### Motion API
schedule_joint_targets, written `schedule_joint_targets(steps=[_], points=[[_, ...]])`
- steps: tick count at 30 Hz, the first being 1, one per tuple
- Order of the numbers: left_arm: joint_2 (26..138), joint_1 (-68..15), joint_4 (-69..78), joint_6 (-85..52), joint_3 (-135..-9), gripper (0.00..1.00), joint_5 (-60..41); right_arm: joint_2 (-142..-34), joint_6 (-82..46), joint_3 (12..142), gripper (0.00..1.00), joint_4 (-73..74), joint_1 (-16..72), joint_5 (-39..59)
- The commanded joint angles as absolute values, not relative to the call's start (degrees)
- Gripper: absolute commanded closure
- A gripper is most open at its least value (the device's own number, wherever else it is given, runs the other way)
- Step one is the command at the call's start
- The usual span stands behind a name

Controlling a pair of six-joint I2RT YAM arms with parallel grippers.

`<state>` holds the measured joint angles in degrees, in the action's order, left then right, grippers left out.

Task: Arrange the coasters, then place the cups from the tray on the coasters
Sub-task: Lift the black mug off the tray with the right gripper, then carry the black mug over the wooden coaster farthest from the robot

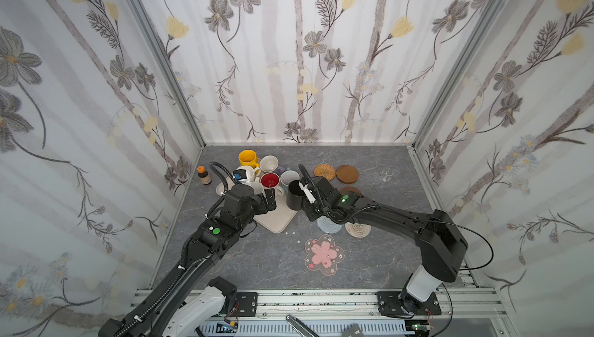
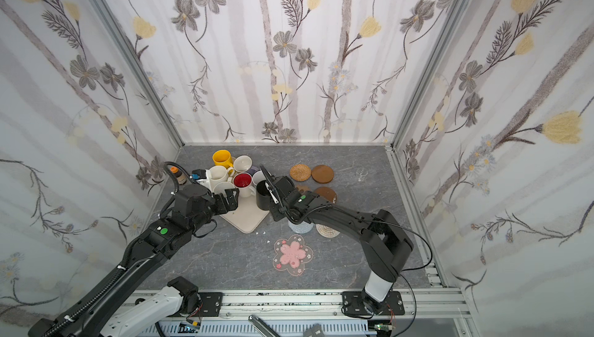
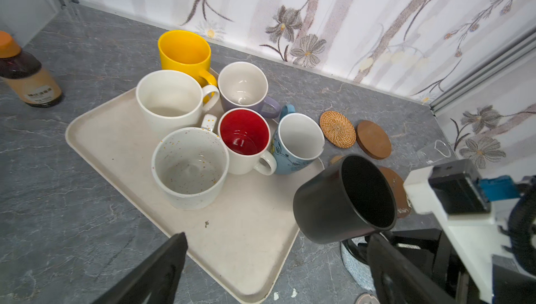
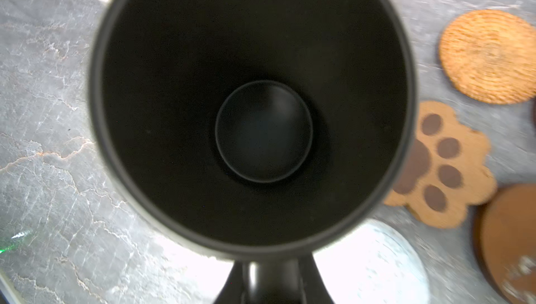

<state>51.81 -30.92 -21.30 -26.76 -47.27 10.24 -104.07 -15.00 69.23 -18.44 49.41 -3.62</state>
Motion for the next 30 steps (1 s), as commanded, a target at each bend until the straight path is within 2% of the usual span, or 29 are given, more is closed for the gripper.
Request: schedule_joint_targets(steps=[1, 8, 15, 30], points=[[54.3, -34.0, -19.4, -28.8, -48.7, 0.00, 14.0, -100.7, -17.0, 67.1, 0.97, -15.1, 47.5, -4.9], [60.7, -37.0, -13.3, -30.0, -49.2, 0.00, 14.4, -96.2, -17.4, 63.4, 0.97, -16.4, 37.8, -3.8], [65.5, -37.0, 0.9, -31.9, -45.5, 0.00, 13.6, -96.1, -17.1, 63.0, 0.97, -17.1, 29.2, -4.5], [78.4, -36.8, 22.7, -31.6, -42.8, 0.00, 14.3, -113.4, -16.0, 79.8, 0.99, -21.1, 19.7, -8.9]])
